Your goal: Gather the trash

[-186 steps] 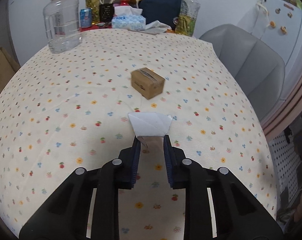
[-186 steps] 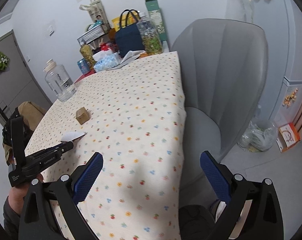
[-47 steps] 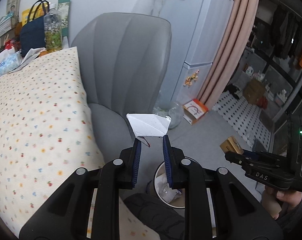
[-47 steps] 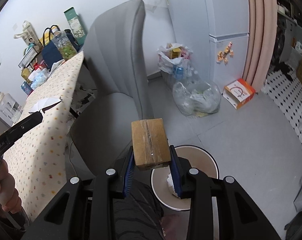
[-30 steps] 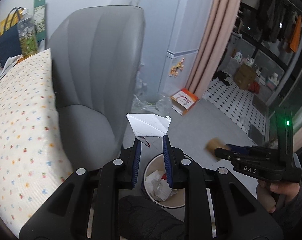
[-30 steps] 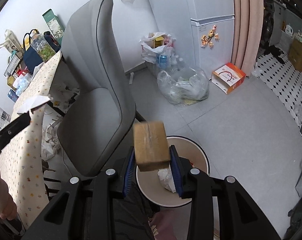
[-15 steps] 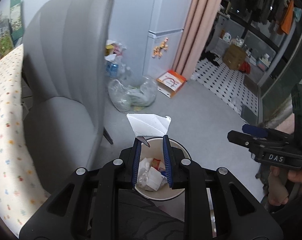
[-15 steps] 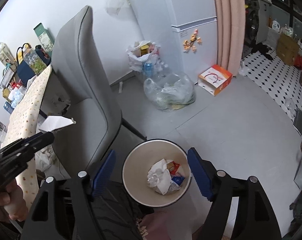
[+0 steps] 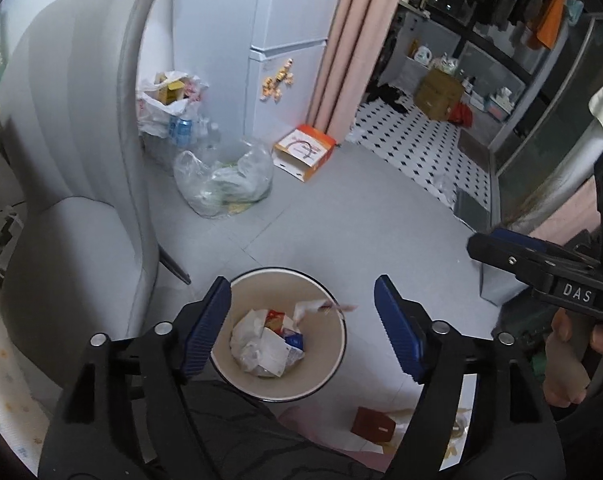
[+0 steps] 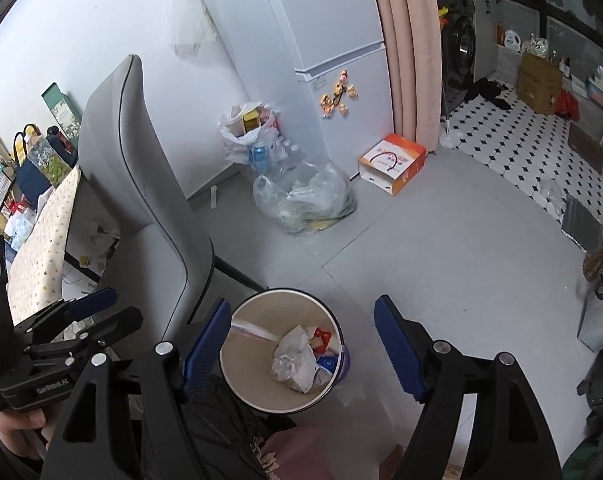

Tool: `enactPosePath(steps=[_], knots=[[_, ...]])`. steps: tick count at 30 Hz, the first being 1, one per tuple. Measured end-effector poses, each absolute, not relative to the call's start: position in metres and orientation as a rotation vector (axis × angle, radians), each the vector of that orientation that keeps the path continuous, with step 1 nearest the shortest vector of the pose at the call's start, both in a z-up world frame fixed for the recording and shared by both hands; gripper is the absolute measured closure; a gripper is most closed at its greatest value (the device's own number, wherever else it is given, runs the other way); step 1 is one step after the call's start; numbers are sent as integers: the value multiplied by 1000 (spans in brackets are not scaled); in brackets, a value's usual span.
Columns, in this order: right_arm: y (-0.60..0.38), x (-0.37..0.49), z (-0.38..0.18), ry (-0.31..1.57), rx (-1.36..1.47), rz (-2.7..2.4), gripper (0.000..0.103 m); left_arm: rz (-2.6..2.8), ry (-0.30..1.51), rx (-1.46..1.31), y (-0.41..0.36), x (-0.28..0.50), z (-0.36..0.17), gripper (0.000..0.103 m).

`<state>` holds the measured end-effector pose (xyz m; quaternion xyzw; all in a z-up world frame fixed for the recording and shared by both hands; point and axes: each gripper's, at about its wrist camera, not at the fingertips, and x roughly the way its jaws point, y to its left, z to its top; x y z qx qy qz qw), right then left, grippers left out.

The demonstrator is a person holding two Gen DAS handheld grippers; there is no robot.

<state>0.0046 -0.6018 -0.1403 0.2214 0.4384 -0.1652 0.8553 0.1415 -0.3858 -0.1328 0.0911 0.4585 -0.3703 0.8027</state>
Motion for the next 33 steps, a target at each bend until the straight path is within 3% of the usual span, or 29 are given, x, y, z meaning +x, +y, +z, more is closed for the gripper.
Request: enactPosePath(steps=[9, 22, 33], knots=[[-580, 16, -129, 925, 431, -300, 29, -713, 929, 105, -338, 149, -99, 7], [-515, 41, -73, 878, 348, -210, 8, -599, 834, -17, -246, 141, -47, 6], [-435, 52, -39, 886, 246, -135, 8, -466, 782, -83, -158, 133, -22, 6]])
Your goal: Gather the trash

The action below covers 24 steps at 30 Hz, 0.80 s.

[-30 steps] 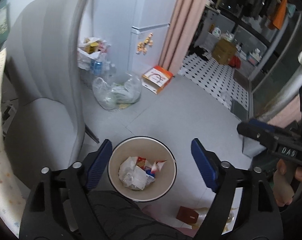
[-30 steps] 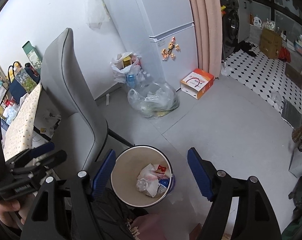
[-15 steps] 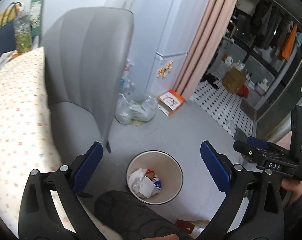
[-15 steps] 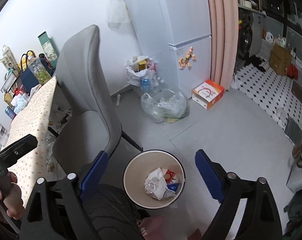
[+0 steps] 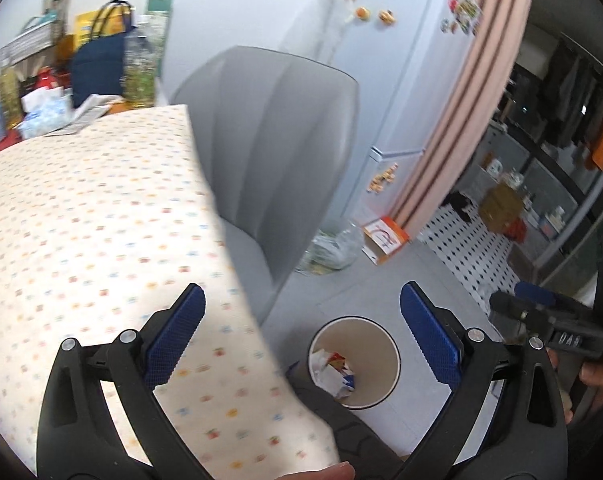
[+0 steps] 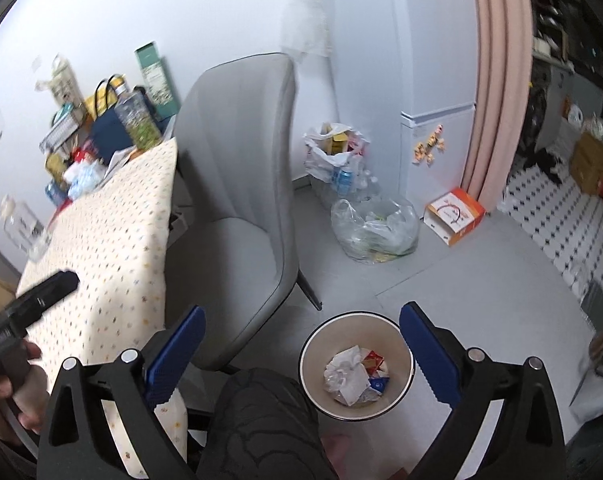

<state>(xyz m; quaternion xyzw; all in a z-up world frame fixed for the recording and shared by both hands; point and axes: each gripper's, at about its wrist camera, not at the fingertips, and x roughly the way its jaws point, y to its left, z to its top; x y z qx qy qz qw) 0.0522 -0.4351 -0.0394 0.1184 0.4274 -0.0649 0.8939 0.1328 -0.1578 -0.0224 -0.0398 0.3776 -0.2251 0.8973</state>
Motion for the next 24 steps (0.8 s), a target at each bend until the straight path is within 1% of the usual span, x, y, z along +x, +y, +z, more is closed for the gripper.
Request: enactPosePath(steps=[13, 24], knots=[[-380, 33, -7, 839, 205, -142, 8, -291, 667, -105, -78, 77, 25, 6], [-323, -1, 14, 779, 160, -158, 8, -204, 596, -125, -24, 24, 44, 6]])
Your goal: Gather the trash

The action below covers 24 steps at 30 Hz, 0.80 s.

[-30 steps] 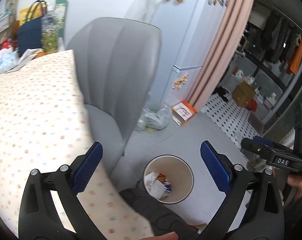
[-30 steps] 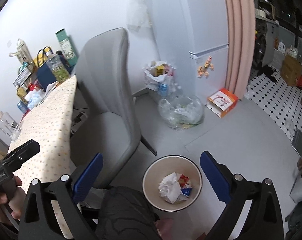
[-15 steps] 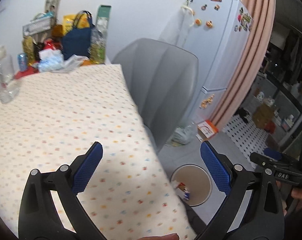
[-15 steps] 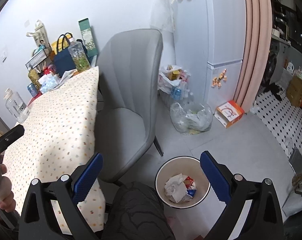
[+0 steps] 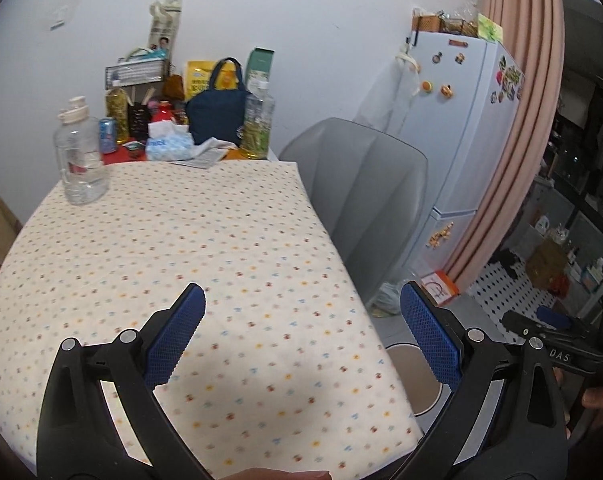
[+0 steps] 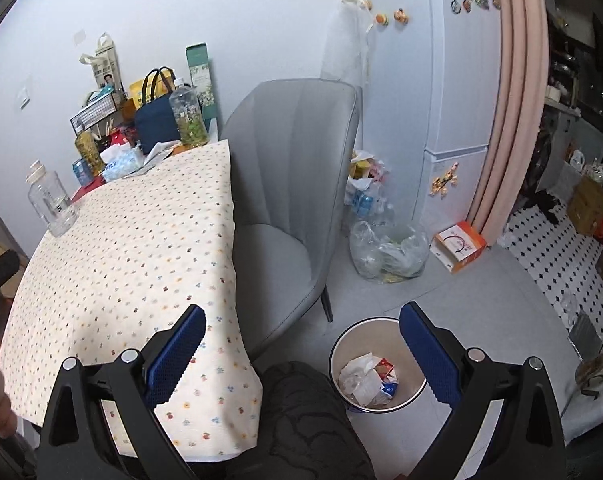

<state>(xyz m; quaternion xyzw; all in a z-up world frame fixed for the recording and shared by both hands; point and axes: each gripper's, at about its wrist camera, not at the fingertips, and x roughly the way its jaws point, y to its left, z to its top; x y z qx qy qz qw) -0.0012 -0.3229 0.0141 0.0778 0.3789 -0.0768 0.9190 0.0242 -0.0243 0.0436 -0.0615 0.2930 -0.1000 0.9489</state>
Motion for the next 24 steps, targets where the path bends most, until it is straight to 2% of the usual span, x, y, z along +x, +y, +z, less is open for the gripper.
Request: enactPosePath(steps=[6, 24], knots=[[-309, -20, 21, 713, 215, -185, 8, -167, 592, -124, -8, -1, 42, 6], [-272, -26, 29, 755, 140, -131, 8, -83, 570, -148, 17, -19, 43, 6]])
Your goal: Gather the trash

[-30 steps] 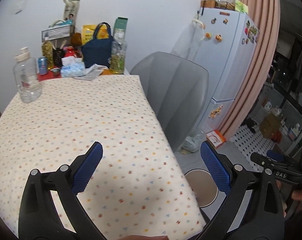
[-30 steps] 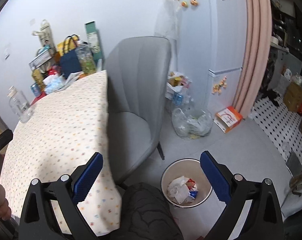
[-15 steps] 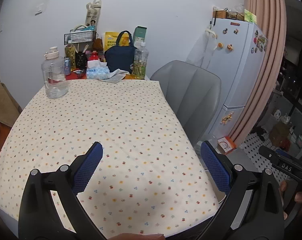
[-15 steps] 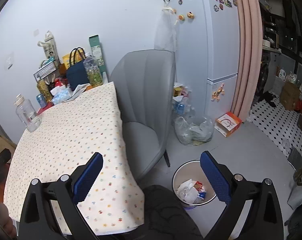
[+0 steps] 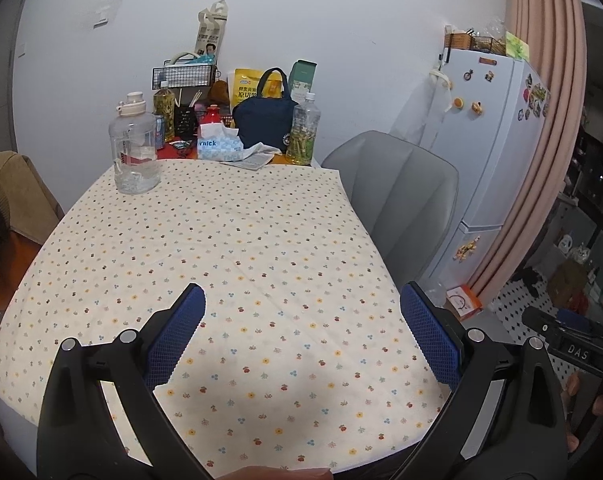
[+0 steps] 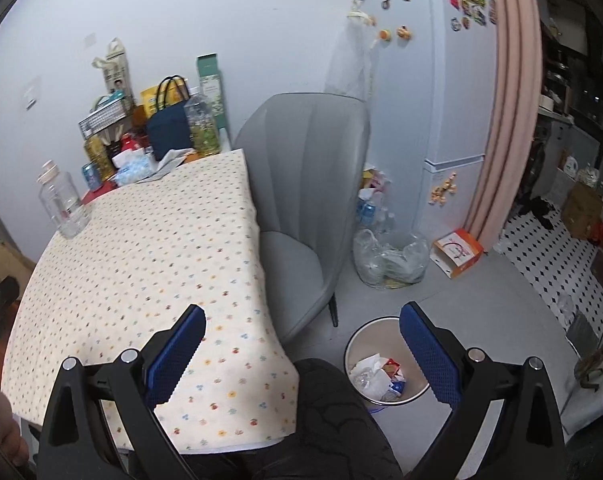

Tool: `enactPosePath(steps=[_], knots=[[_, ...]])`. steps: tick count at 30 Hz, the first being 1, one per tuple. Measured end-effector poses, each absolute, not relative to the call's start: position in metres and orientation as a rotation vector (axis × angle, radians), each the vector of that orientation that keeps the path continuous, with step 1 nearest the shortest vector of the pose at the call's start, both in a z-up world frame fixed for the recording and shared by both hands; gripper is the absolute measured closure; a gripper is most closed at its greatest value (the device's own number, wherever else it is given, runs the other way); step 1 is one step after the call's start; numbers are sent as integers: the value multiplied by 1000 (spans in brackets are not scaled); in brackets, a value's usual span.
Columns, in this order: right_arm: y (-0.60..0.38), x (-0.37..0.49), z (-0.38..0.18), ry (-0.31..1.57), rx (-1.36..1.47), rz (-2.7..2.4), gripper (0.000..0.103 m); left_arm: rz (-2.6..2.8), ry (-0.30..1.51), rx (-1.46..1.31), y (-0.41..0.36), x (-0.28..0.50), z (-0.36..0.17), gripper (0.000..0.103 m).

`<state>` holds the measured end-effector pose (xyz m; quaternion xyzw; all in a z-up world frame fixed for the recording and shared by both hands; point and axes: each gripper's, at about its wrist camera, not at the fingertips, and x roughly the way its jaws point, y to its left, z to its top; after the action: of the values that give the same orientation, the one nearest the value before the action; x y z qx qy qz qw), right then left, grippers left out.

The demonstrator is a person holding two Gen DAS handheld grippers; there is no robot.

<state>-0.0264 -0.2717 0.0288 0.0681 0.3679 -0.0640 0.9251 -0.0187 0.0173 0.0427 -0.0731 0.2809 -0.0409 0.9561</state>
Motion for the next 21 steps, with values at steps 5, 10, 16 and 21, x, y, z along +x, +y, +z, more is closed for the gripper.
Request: enactPosePath(steps=[5, 10, 16, 21], knots=[[-268, -25, 29, 754, 145, -120, 8, -83, 578, -138, 14, -19, 42, 6], [-266, -22, 28, 759, 139, -118, 8, -72, 574, -143, 15, -19, 42, 6], [-267, -20, 25, 763, 135, -121, 8, -68, 581, -147, 16, -20, 40, 6], [-266, -20, 22, 773, 147, -115, 8, -61, 581, -151, 18, -20, 40, 6]])
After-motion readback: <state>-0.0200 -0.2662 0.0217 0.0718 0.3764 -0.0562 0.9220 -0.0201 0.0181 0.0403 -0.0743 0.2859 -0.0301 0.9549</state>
